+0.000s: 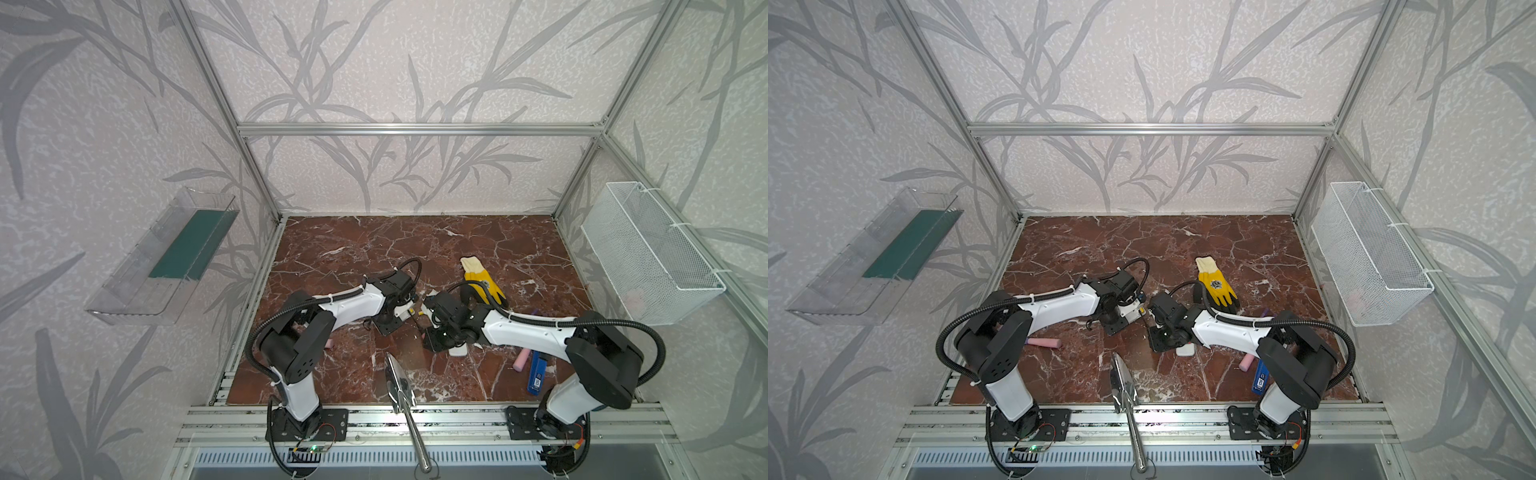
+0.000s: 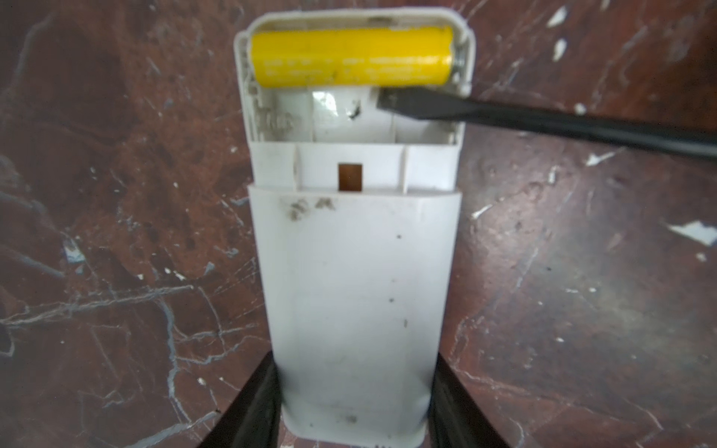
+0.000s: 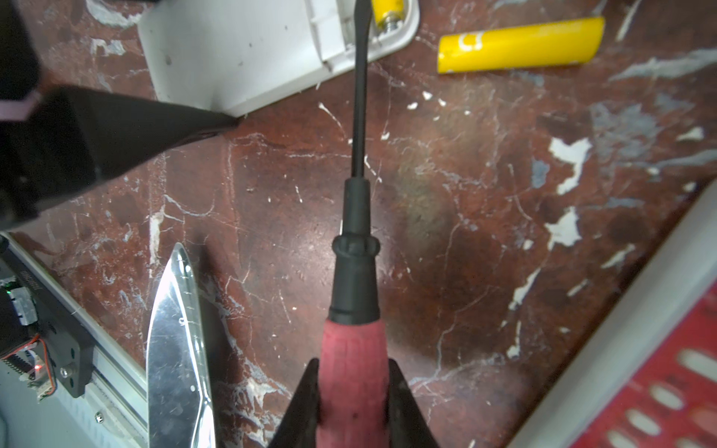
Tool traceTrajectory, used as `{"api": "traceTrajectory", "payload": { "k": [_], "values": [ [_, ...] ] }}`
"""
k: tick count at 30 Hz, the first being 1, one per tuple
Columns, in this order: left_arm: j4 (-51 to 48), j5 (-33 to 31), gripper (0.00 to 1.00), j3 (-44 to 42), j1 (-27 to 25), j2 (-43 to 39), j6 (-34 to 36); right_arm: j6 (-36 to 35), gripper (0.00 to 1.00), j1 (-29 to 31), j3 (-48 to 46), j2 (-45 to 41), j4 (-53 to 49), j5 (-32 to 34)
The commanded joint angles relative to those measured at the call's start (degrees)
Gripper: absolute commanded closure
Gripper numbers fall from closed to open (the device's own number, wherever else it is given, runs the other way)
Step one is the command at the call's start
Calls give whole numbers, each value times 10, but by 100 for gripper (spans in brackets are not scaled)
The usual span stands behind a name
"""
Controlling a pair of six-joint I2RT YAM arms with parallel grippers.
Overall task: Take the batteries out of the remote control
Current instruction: 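Insert the screwdriver tip under the remaining yellow battery with the right gripper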
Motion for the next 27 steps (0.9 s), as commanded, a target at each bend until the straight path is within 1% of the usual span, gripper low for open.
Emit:
{"api": "traceTrajectory", "payload": {
  "k": [1,7,14,27],
  "values": [
    [-20,-19,71,4,-8,-12,-23,36,100,-3,16,13,-26,14],
    [-30,-20,73,10,-22,-6,-40,60,100,-3,14,27,2,16],
    [-31,-9,75,9,-34,9,-43,86,100,-3,-13,37,64,30],
    [-29,-6,76,4,-34,7,-38,94,100,-3,-45,73,138,26]
  ]
}}
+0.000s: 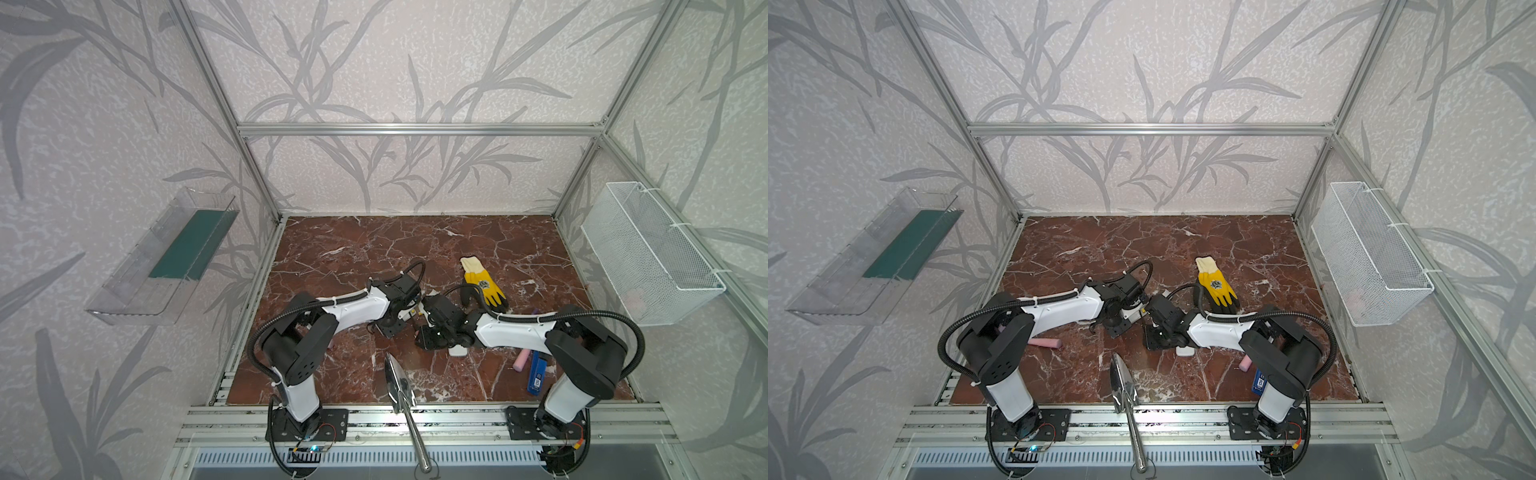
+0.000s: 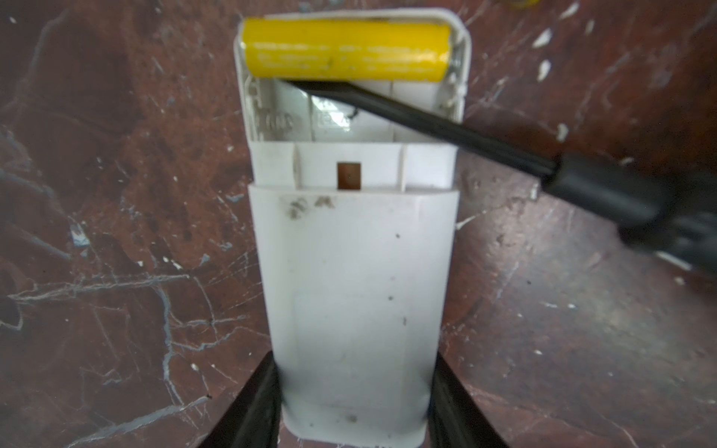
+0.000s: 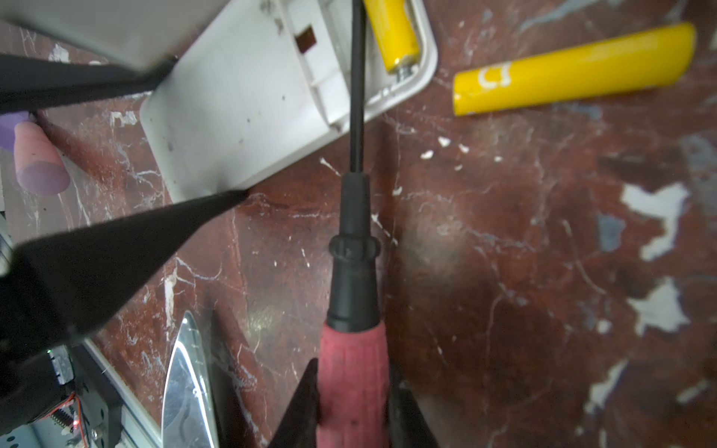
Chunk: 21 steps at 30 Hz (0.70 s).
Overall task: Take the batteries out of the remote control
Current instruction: 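Insert the screwdriver tip under the remaining yellow battery with the right gripper, then lever the screwdriver to pop the yellow battery out of the white case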
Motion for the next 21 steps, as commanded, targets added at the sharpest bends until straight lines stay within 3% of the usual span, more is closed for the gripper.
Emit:
{"api": "traceTrajectory", "payload": {
  "k": [1,21],
  "values": [
    [-25,13,76,3,-7,5,3,18,100,-5,-20,19,-2,22],
    [-41,17,75,19,4,15,-3,41,100,0,-118,-13,115,46]
  ]
}}
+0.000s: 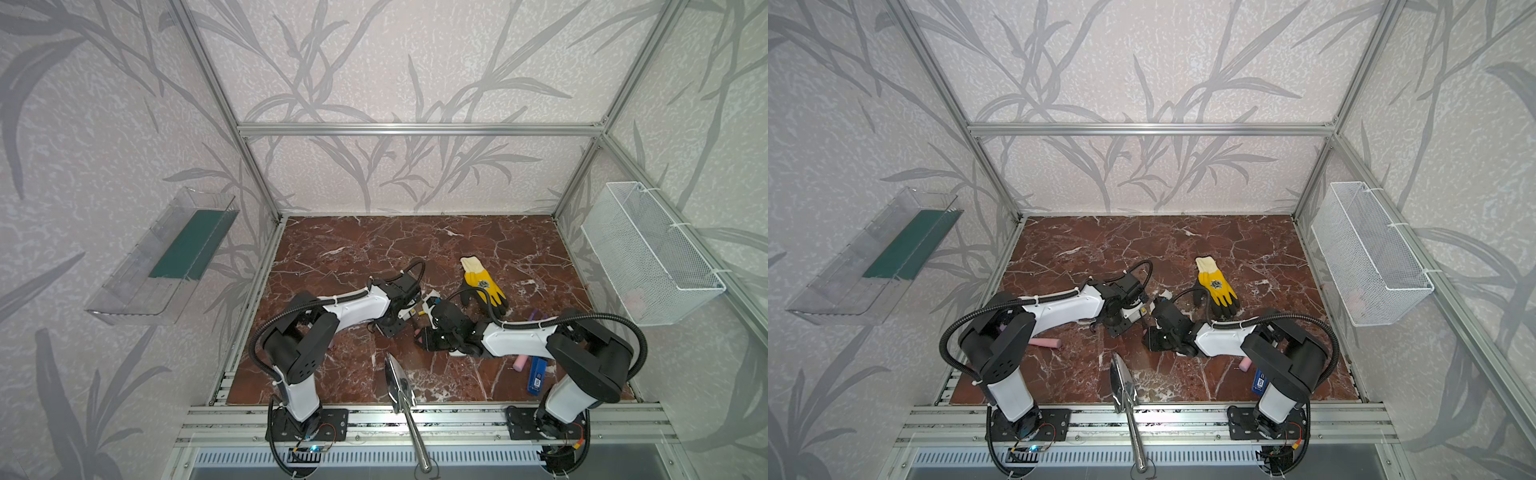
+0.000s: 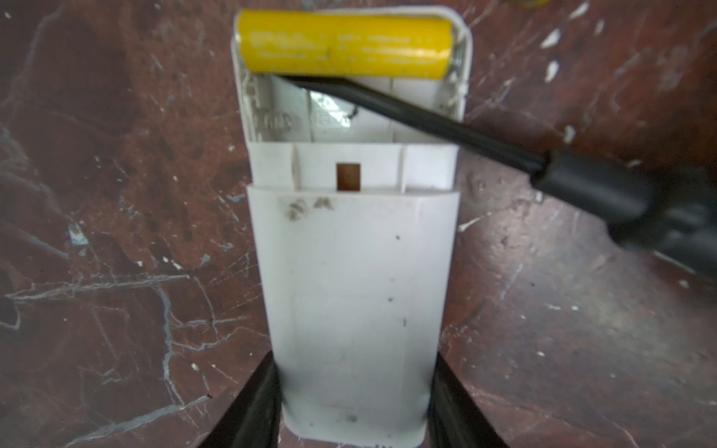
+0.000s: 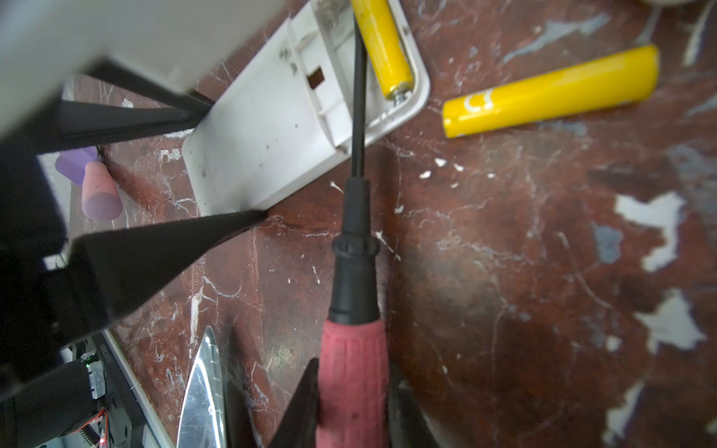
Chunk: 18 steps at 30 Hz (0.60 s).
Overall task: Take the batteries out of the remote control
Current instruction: 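Lever the screwdriver to pop the yellow battery out of the white case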
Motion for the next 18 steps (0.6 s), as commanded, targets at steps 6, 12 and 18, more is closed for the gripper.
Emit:
{"api": "traceTrajectory", "payload": {
  "k": [6,12,18],
  "values": [
    [-32,27,75,16,5,9,-1,26,100,2,-48,13,-10,50],
    [-35,28,75,19,5,9,-2,33,100,5,-41,24,7,55],
    [-37,23,75,16,4,11,-1,35,100,7,-35,27,10,50]
  ]
}}
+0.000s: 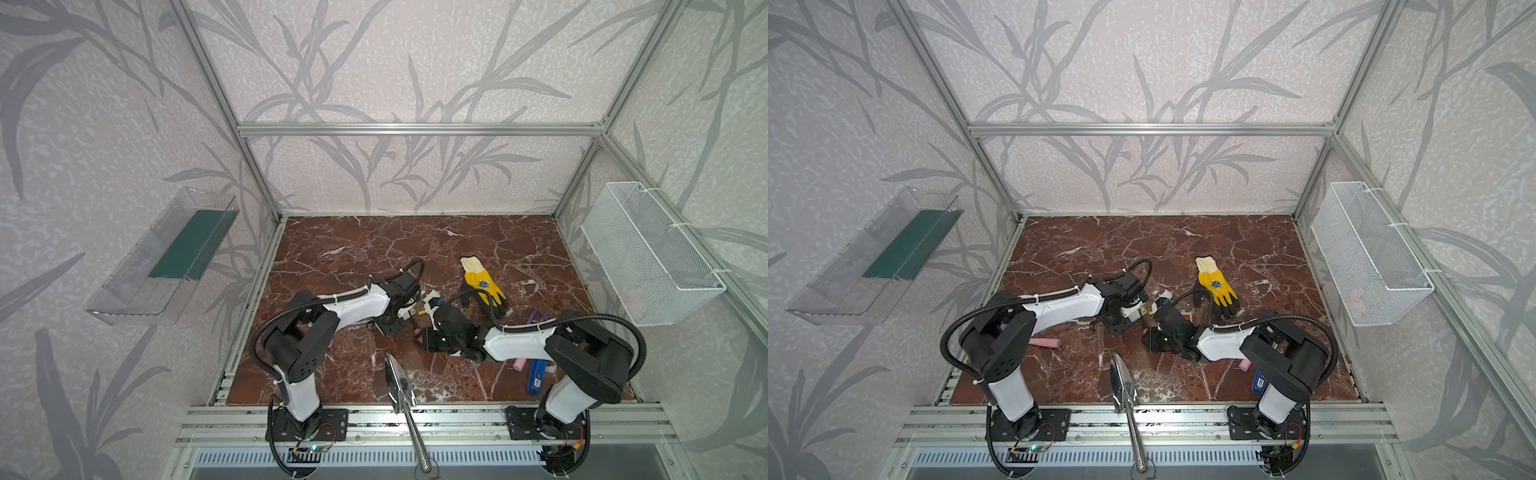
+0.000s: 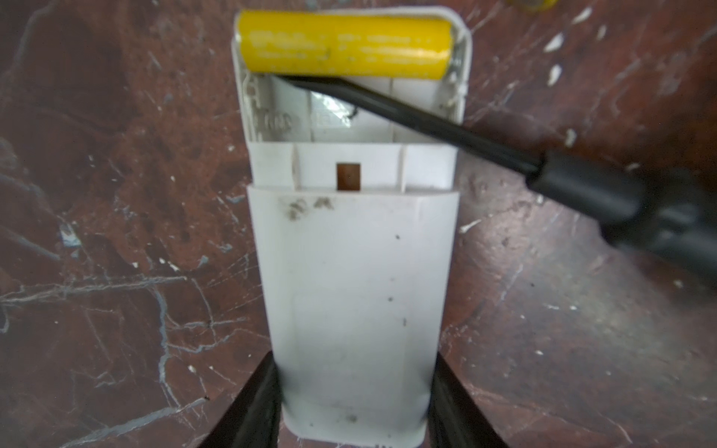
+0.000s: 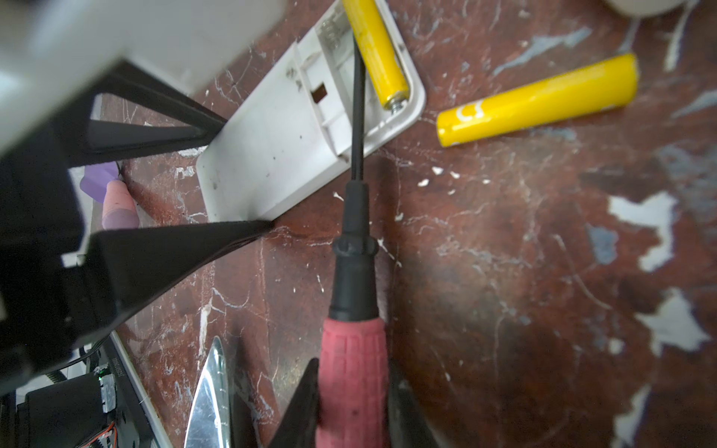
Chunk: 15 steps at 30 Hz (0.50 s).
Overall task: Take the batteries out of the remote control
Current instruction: 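Lever the screwdriver to pop the yellow battery out of the white case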
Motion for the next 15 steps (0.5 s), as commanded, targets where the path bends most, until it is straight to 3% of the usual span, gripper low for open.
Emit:
{"api": "traceTrajectory", "payload": {
  "k": [1,6,15],
  "values": [
    [-30,13,75,9,-1,8,0,10,100,0,-15,26,-45,35],
    [-30,22,75,8,-1,9,0,-16,100,7,-16,3,-70,71],
    [-31,36,75,15,-1,16,-3,-21,100,20,-15,45,-52,84]
  ]
}}
